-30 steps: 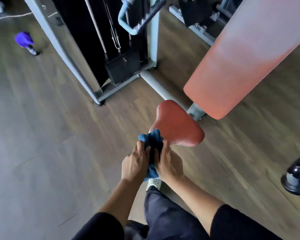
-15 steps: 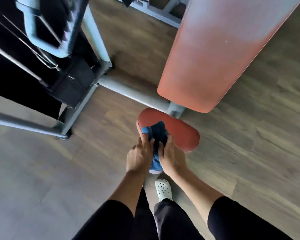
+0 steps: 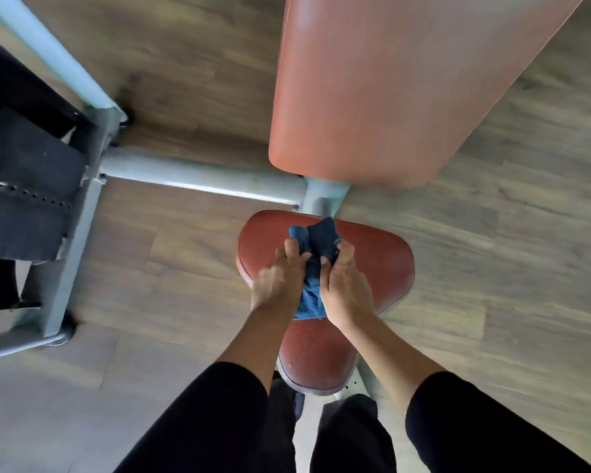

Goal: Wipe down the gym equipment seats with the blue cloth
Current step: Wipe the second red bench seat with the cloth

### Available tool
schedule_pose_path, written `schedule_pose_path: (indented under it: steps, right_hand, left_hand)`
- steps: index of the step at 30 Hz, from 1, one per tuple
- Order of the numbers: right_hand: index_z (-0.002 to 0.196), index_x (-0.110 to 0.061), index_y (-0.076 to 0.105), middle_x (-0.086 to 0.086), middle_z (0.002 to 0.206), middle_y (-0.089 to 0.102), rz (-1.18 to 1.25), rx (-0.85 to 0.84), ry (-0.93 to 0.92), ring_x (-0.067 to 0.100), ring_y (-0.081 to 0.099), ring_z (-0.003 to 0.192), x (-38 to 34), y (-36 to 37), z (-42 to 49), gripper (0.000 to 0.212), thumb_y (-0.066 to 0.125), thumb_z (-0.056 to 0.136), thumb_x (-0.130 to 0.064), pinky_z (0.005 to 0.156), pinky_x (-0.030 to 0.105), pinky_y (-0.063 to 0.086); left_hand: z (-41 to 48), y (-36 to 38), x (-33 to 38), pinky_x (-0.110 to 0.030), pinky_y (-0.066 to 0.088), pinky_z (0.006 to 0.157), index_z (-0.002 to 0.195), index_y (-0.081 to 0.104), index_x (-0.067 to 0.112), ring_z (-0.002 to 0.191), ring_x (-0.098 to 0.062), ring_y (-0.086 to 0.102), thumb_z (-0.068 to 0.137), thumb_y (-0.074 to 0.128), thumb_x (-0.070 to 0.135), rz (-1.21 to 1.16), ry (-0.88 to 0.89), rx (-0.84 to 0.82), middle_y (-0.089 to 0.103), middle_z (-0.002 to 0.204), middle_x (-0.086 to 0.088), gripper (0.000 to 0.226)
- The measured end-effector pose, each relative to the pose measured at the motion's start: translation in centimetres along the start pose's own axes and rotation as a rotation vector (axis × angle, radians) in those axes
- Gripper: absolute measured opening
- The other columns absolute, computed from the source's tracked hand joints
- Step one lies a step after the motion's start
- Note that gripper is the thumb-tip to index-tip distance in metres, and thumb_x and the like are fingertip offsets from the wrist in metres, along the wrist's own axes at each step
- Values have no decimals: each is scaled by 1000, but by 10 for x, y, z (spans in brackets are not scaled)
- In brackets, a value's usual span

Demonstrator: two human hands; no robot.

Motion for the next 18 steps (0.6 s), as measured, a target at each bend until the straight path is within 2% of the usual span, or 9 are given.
schedule_pose_path:
  steps: [5, 6, 8, 10, 11, 13, 15, 17, 18]
  right_hand:
    - [123, -5, 39, 13, 108, 58, -133, 105, -26, 37, 65, 75, 13, 19, 16, 34, 37, 100, -30, 55, 33, 39]
    - [123, -4, 40, 12, 107, 57, -164, 121, -32, 35, 65, 71, 15, 23, 17, 36, 37, 100, -32, 52, 31, 38]
    - [123, -5, 40, 12, 104, 55, -225, 141, -30, 31, 65, 67, 17, 28, 17, 43, 34, 97, -38, 46, 28, 36]
    - [125, -6, 40, 11, 106, 55, -254, 141, 36, 30, 62, 79, 24, 31, 17, 51, 31, 96, -46, 52, 32, 43]
    - [125, -5, 42, 12, 106, 56, -265, 156, 64, 31, 60, 86, 27, 30, 16, 56, 31, 95, -50, 59, 37, 47]
    - [123, -4, 48, 14, 105, 59, -280, 216, 102, 33, 56, 94, 34, 23, 13, 65, 27, 92, -57, 75, 43, 46]
    - [126, -4, 49, 16, 115, 59, -219, 250, 133, 35, 53, 107, 47, 16, 11, 67, 23, 92, -56, 87, 47, 43]
    - [135, -6, 45, 15, 135, 52, -195, 219, 107, 35, 42, 129, 62, 12, 13, 66, 18, 94, -51, 104, 50, 35]
    - [141, -8, 40, 14, 144, 44, -219, 180, 73, 34, 32, 138, 68, 12, 16, 67, 15, 94, -49, 113, 49, 27]
  left_hand:
    - [23, 29, -9, -39, 37, 56, 118, 38, 8, 82, -40, 63, 100, 26, 44, 109, 65, -18, 54, 105, -8, 42]
    - [26, 34, -12, -38, 37, 53, 117, 40, 7, 77, -39, 64, 99, 28, 45, 130, 69, -10, 55, 103, -8, 44]
    - [30, 40, -17, -32, 33, 42, 105, 44, 6, 55, -35, 62, 94, 36, 45, 139, 115, 70, 57, 86, -9, 41]
    - [30, 39, -20, -22, 26, 33, 91, 41, 9, 37, -23, 53, 87, 50, 44, 200, 134, 159, 54, 68, -6, 37]
    - [28, 37, -23, -21, 28, 33, 89, 42, 9, 39, -21, 52, 85, 57, 44, 234, 110, 190, 54, 67, -6, 39]
    - [24, 34, -27, -27, 41, 42, 95, 49, 7, 57, -24, 58, 80, 67, 44, 249, 14, 218, 57, 78, -10, 44]
    - [19, 30, -21, -37, 51, 64, 116, 48, 6, 84, -31, 61, 81, 65, 43, 245, -28, 244, 60, 103, -17, 53]
    - [17, 34, -2, -47, 47, 92, 135, 42, 12, 118, -38, 51, 86, 52, 46, 184, 95, 213, 50, 133, -19, 60]
    - [16, 43, 8, -51, 37, 104, 140, 39, 16, 132, -39, 39, 89, 43, 49, 176, 181, 162, 40, 144, -18, 61]
Point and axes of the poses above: each hand's wrist, its own z-axis towards the middle knuckle, its own y-axis out of the palm, x = y × z, the point moved 6 cm from there along z, towards the middle knuckle
